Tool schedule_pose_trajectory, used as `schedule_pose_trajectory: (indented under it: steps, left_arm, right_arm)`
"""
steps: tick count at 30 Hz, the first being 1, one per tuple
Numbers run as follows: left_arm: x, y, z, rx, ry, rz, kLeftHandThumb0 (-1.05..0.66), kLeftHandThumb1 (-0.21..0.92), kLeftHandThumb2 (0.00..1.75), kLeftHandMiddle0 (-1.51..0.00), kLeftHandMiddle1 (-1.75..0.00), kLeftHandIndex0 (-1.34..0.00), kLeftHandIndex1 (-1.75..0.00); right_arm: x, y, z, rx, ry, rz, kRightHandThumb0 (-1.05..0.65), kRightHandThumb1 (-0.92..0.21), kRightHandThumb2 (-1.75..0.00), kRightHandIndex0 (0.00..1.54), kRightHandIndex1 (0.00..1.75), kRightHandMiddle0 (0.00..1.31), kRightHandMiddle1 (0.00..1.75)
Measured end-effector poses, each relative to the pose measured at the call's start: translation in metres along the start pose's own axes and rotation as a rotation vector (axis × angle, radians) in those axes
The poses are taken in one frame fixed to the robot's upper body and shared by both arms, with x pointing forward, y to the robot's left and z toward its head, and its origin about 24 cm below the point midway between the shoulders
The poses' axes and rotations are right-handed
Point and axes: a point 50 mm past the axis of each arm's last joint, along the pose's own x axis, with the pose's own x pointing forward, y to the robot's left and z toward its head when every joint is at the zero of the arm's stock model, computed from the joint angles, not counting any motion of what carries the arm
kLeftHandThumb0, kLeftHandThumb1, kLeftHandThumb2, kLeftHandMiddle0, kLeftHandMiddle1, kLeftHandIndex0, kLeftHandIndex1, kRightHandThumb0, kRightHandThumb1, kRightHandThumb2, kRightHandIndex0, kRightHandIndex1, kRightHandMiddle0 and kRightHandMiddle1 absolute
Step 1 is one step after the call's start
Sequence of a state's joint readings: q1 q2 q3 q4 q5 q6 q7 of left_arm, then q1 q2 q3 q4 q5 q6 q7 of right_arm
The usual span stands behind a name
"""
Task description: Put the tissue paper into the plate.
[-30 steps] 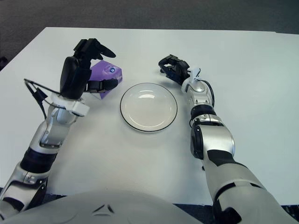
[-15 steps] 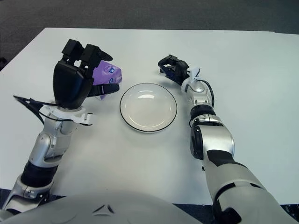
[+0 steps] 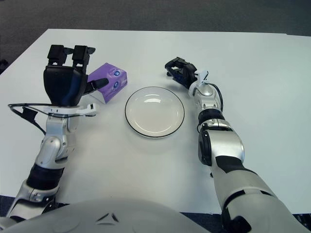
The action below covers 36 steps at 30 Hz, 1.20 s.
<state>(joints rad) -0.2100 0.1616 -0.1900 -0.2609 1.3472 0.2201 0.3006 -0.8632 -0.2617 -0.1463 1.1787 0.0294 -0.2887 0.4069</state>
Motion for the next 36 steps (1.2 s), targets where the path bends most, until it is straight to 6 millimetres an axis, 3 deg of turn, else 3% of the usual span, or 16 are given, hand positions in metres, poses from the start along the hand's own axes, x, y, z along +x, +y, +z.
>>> schedule_pose_trajectory:
  steps: [10,24,36]
  left_arm:
    - [0.009,-0.018,0.003,-0.012,0.134,-0.158,-0.96,0.92,0.64,-0.23,0.0,-0.16,-0.13]
    - [0.02,-0.042,0.0,-0.092,0.225,-0.333,-1.04,0.92,0.72,-0.15,0.0,-0.13,-0.07]
    - [0.022,-0.048,0.01,-0.232,0.252,-0.44,-1.05,0.92,0.74,-0.1,0.0,-0.09,-0.04]
  right_arm:
    - [0.0,0.0,0.0,0.0,0.002,0.0,-0.01,-0.92,-0.25,0.57,1.37,0.36,1.38]
    - [0.0,0.0,-0.001,0.003,0.008,0.0,-0.01,-0.92,-0.25,0.57,1.36,0.36,1.39]
    - [0.0,0.0,-0.002,0.004,0.012,0.0,-0.01,-0.92,-0.24,0.57,1.36,0.36,1.39]
